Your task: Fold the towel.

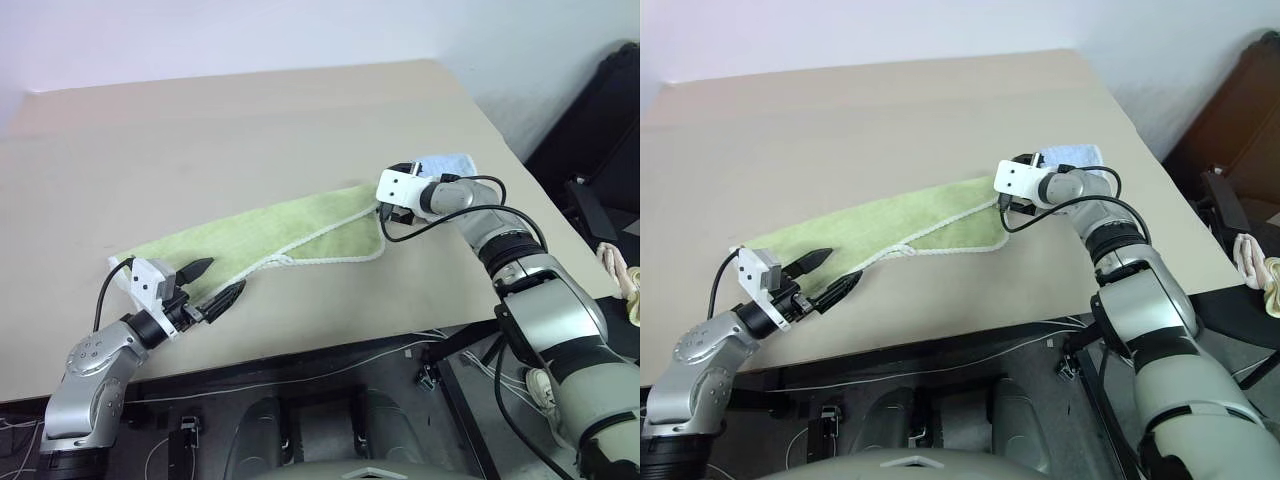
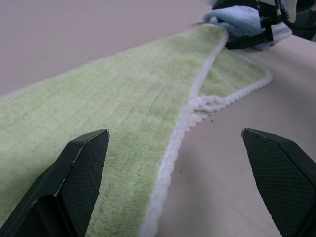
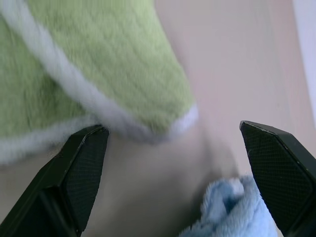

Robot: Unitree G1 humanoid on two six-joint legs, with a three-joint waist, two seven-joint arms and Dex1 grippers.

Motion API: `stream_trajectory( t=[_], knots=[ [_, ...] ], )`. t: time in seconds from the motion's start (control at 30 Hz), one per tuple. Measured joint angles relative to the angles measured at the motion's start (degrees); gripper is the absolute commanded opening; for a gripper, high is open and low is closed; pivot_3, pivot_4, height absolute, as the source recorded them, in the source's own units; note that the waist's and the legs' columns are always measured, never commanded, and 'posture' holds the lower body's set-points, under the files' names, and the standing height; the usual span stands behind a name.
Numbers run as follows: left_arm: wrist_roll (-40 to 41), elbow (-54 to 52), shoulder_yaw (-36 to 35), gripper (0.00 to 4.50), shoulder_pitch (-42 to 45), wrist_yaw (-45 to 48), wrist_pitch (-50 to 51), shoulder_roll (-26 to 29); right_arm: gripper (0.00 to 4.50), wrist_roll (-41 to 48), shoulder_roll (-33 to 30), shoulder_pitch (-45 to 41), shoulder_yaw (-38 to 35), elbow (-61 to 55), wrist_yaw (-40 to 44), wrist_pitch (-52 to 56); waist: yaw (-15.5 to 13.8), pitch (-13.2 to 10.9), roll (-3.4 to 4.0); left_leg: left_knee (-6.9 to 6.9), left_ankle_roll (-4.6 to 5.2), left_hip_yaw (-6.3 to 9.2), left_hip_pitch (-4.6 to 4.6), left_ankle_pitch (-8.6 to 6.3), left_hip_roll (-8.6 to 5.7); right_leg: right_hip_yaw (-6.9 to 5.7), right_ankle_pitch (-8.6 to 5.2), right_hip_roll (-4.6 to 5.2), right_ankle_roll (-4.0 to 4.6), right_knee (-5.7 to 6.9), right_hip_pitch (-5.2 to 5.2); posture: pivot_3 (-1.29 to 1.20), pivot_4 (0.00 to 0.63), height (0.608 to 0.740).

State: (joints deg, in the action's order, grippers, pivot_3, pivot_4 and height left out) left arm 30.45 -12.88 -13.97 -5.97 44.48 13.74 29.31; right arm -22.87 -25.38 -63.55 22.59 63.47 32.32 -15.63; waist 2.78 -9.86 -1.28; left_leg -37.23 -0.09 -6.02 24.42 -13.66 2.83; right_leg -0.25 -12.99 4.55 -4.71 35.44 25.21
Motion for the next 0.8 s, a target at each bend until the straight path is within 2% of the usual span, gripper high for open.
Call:
stream_trajectory(
  t=[0.1,0.13,0.23,0.53,0.8],
  knots=[
    [0.02,-1.99,-0.01,4.50,-0.76,-0.84,0.64,0.00,4.49,-0.31,0.85,-0.70,0.01,1.08,-0.81,-0.08,-0.05,0.00,0.01,0.00,0.00,0.00,0.00,0.00,0.00,0.00,0.00,0.00,0.00,0.02,0.00,0.00,0.150,0.740],
    [0.02,-2.32,-0.06,4.50,-1.16,-1.06,0.84,0.01,4.11,-0.59,0.95,-0.94,0.01,1.46,-1.10,-0.14,-0.06,0.00,0.01,0.00,0.00,0.00,0.00,0.00,0.00,0.00,0.00,0.00,0.00,0.02,0.00,0.00,0.150,0.740],
    [0.02,-3.63,-0.10,4.50,-2.20,-1.75,1.43,0.03,3.38,-0.68,1.14,-1.18,0.00,2.19,-1.48,-0.90,-0.07,0.00,0.01,0.00,-0.01,0.00,0.00,0.00,0.00,0.00,0.00,0.01,0.00,0.02,0.00,0.00,0.150,0.740],
    [0.21,-8.60,-0.11,4.50,-2.32,-4.99,5.69,1.09,0.27,-1.09,1.08,-1.18,0.00,3.30,-0.43,-3.02,-0.08,0.00,0.01,0.01,0.00,0.01,0.00,0.00,-0.01,0.00,0.00,0.00,0.00,0.02,0.00,0.00,0.150,0.740],
    [0.22,-8.65,-0.13,4.50,-2.22,-5.03,6.15,1.82,0.27,-1.75,-0.80,-1.18,0.15,3.27,1.90,-6.20,-0.07,-0.01,0.02,0.01,-0.01,0.01,-0.01,0.00,-0.03,0.00,0.00,0.00,0.00,0.02,0.00,0.00,0.150,0.740]
  ],
)
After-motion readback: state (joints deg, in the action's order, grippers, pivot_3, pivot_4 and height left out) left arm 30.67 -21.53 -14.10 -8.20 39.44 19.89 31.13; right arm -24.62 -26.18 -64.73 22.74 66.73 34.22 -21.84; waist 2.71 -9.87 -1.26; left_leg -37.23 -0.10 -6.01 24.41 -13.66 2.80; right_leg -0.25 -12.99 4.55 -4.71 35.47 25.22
